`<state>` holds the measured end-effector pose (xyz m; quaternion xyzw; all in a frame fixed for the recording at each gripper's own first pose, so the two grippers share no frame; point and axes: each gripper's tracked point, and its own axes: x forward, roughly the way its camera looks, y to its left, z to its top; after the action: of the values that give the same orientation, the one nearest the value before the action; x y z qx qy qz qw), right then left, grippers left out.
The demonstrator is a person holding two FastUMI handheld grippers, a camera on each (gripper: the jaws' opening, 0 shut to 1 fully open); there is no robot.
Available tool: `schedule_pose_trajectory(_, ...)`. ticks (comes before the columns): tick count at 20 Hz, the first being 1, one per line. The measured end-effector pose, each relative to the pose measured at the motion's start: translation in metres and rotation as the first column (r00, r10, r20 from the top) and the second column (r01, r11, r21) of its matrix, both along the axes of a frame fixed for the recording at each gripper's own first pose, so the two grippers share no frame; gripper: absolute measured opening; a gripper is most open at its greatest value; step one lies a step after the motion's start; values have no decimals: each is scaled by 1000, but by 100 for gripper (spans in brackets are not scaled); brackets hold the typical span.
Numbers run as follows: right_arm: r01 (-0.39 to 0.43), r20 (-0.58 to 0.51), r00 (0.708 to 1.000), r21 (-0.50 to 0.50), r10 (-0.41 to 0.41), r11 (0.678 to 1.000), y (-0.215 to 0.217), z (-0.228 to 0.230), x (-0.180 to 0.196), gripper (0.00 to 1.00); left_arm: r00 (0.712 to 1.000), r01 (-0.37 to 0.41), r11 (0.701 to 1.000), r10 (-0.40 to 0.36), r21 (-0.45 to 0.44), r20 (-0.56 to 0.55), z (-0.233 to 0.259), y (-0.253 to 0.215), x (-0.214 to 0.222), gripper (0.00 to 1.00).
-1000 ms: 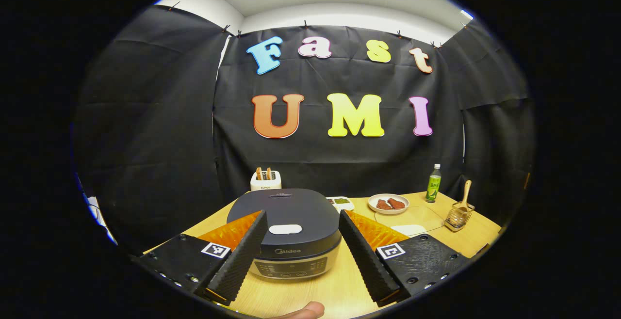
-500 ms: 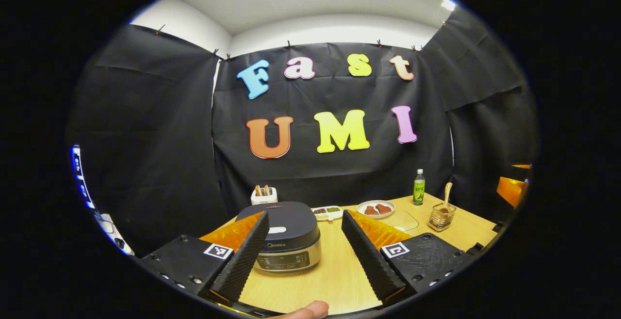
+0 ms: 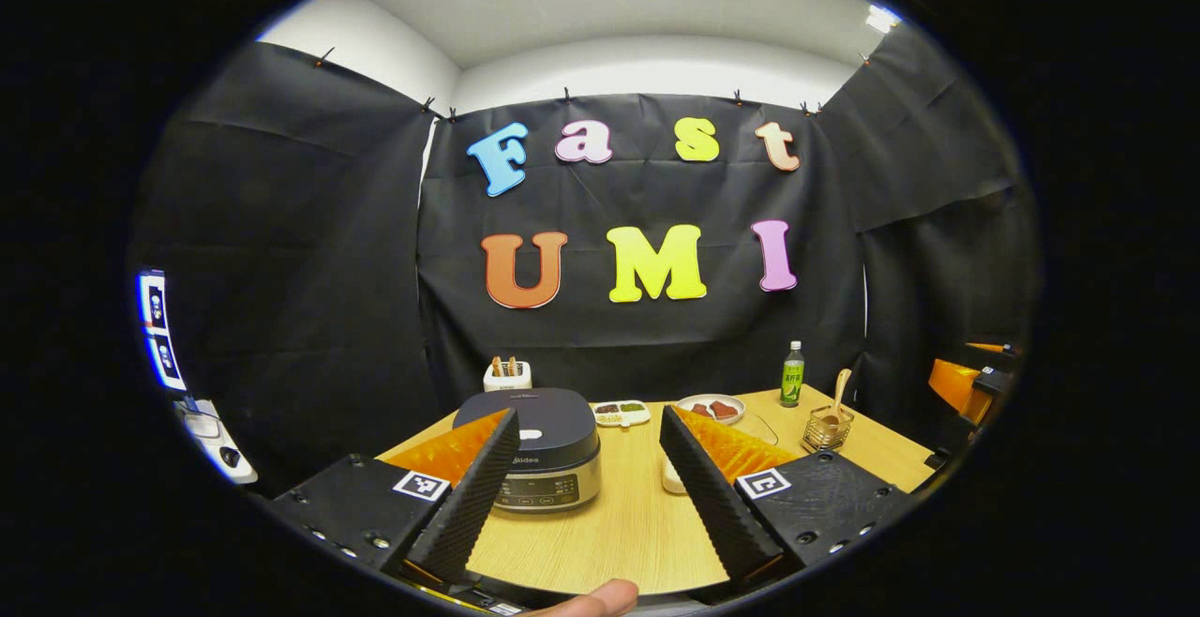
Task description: Close the left gripper, press the button to open the rice cooker; take a wooden spoon from the chopstick holder with the right hand, scoop a spoonful of rice and pour it into the rice cooker, then put the wooden spoon back into the chopstick holder.
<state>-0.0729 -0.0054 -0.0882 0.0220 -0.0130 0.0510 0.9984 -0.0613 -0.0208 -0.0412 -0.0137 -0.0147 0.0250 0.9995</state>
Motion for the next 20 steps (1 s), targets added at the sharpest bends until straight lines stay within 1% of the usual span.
schedule_pose_trajectory(2,-1,8,1000,-2,1,1000,-2,10,-2,96,1000,2,1000,-2,-12,1,1,-4,-1,96)
schedule_pose_trajectory(4,13,23,1000,-9,-13,1000,-6,22,-1,97,1000,10,1000,-10,-15,-7,-1,-7,-3,96)
schedule_pose_trajectory(8,42,33,999,-26,-41,999,-11,32,1,96,1000,14,1000,-14,-13,2,5,-8,-4,96)
schedule_pose_trajectory(9,42,31,999,-21,-41,999,-11,33,1,96,1000,12,1000,-12,-15,0,6,-5,-4,96)
schedule_pose_trajectory(10,39,27,999,-19,-39,999,-10,32,2,96,1000,13,1000,-13,-19,0,6,-5,-4,100)
schedule_pose_trajectory(11,37,27,999,-17,-36,999,-9,31,1,97,1000,12,1000,-12,-21,2,7,-5,-3,100)
schedule_pose_trajectory(12,36,28,999,-17,-36,999,-11,31,2,96,1000,15,1000,-15,-21,5,7,-5,-3,96)
schedule_pose_trajectory(13,37,27,999,-15,-36,999,-13,30,3,97,1000,18,1000,-18,-23,9,8,-6,-3,96)
schedule_pose_trajectory(15,31,23,999,1,-31,1000,-13,27,3,96,999,30,999,-29,-42,18,8,-7,-3,96)
schedule_pose_trajectory(16,37,22,999,5,-37,999,-16,26,3,97,999,39,998,-39,-46,19,8,-8,-3,96)
schedule_pose_trajectory(17,39,20,999,7,-39,999,-17,24,4,95,999,45,998,-44,-45,23,8,-8,-3,96)
schedule_pose_trajectory(20,43,12,999,17,-43,999,-19,20,5,97,997,59,998,-58,-31,46,11,-8,-2,96)
